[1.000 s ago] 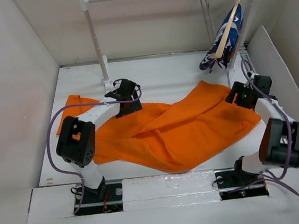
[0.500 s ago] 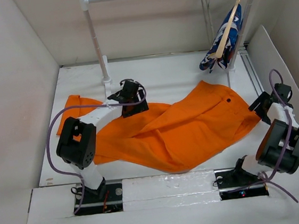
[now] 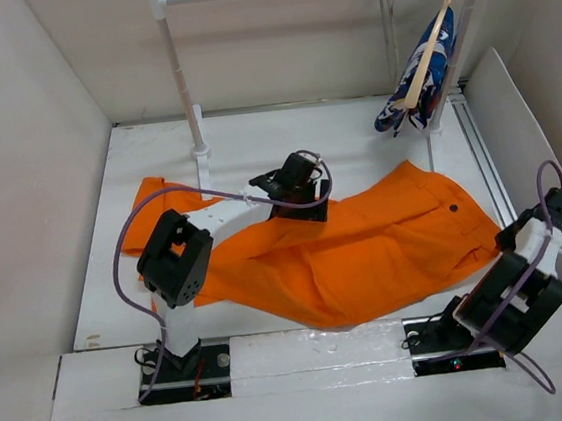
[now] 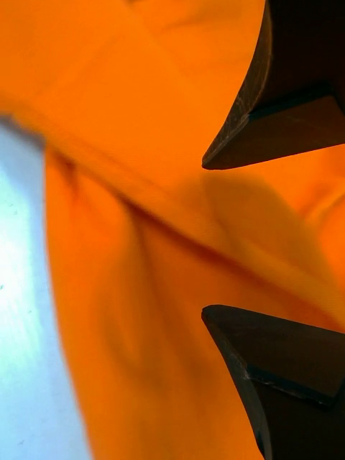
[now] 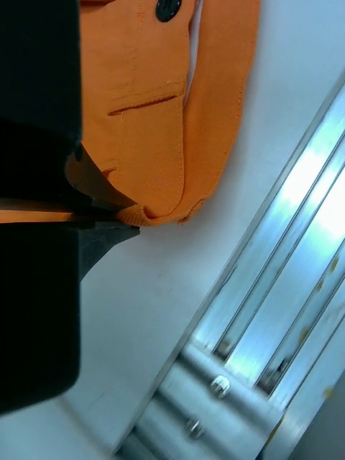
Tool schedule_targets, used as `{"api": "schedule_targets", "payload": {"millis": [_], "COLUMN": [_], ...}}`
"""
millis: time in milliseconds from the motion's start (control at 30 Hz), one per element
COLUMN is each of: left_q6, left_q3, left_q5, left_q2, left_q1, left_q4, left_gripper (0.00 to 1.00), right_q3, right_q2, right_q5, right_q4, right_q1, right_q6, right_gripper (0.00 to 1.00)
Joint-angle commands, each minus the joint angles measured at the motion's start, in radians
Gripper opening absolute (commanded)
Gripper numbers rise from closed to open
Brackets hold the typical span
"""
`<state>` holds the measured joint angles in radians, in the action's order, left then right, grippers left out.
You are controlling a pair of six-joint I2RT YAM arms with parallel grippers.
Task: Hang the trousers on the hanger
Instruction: Flatten out the trousers at the center of the board.
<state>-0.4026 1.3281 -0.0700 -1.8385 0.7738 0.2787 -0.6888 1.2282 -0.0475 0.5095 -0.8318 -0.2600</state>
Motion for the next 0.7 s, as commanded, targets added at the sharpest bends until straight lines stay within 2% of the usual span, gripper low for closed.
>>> {"api": "schedule_targets", "payload": {"millis": [0,67,100,133,167,200,233,267,300,333,367,400,433,467,500,533,567,633,667], "left_q6": [0.057,0.073,0.097,0.103,0.100,0.100,0.099,0.096,0.094,0.090,0.088,0.087,0.090,0.091,0.091,0.084,0.081,0.068,0.052], "left_q3": [0.081,0.112,0.111,0.108,0.100,0.088,0.076,0.065,0.047,0.040,0.037,0.040,0.043,0.048,0.049,0.049,0.052,0.057,0.059], "left_q5": [0.038,0.026,0.001,-0.028,-0.098,-0.099,-0.126,-0.173,-0.186,-0.197,-0.208,-0.206,-0.200,-0.195,-0.189,-0.183,-0.186,-0.195,-0.198], "left_q2": [-0.050,-0.064,-0.071,-0.076,-0.087,-0.087,-0.085,-0.082,-0.073,-0.067,-0.061,-0.054,-0.050,-0.044,-0.027,-0.018,-0.008,0.010,0.012], "left_q1": [-0.010,-0.010,-0.010,-0.010,-0.010,-0.010,-0.010,-0.010,-0.010,-0.010,-0.010,-0.010,-0.010,-0.010,-0.010,-0.010,-0.010,-0.010,-0.010], "left_q4": [0.046,0.059,0.057,0.057,0.045,0.045,0.030,0.005,-0.001,-0.010,-0.013,-0.009,-0.001,0.007,0.008,0.008,0.005,0.007,0.017], "left_gripper": [0.73,0.74,0.73,0.73,0.71,0.67,0.61,0.50,0.35,0.11,0.00,0.00,0.00,0.00,0.00,0.00,0.00,0.00,0.00], "right_q3": [0.031,0.009,-0.006,-0.023,-0.067,-0.067,-0.125,-0.158,-0.188,-0.234,-0.245,-0.247,-0.241,-0.262,-0.290,-0.317,-0.368,-0.419,-0.439], "right_q2": [-0.126,-0.173,-0.173,-0.174,-0.180,-0.180,-0.183,-0.173,-0.167,-0.159,-0.132,-0.113,-0.084,-0.046,0.046,0.094,0.137,0.272,0.315], "right_q5": [0.099,0.086,0.095,0.083,0.074,0.074,0.089,0.083,0.071,-0.021,-0.090,-0.185,-0.354,-0.414,-0.451,-0.465,-0.465,-0.507,-0.523], "right_q4": [0.153,0.200,0.249,0.250,0.273,0.273,0.287,0.285,0.271,0.247,0.157,0.083,0.013,-0.040,-0.084,-0.104,-0.147,-0.193,-0.219], "right_q1": [-0.047,-0.047,-0.038,-0.038,-0.038,-0.027,-0.017,0.000,0.023,0.069,0.089,0.109,0.162,0.195,0.235,0.281,0.374,0.443,0.488], "right_q6": [0.053,0.079,0.068,0.085,0.129,0.130,0.139,0.171,0.192,0.215,0.247,0.248,0.248,0.305,0.327,0.349,0.396,0.450,0.482], "right_gripper": [0.00,0.01,0.07,0.21,0.58,0.59,0.77,0.82,0.85,0.87,0.86,0.83,0.74,0.70,0.66,0.52,0.42,0.21,0.21]}}
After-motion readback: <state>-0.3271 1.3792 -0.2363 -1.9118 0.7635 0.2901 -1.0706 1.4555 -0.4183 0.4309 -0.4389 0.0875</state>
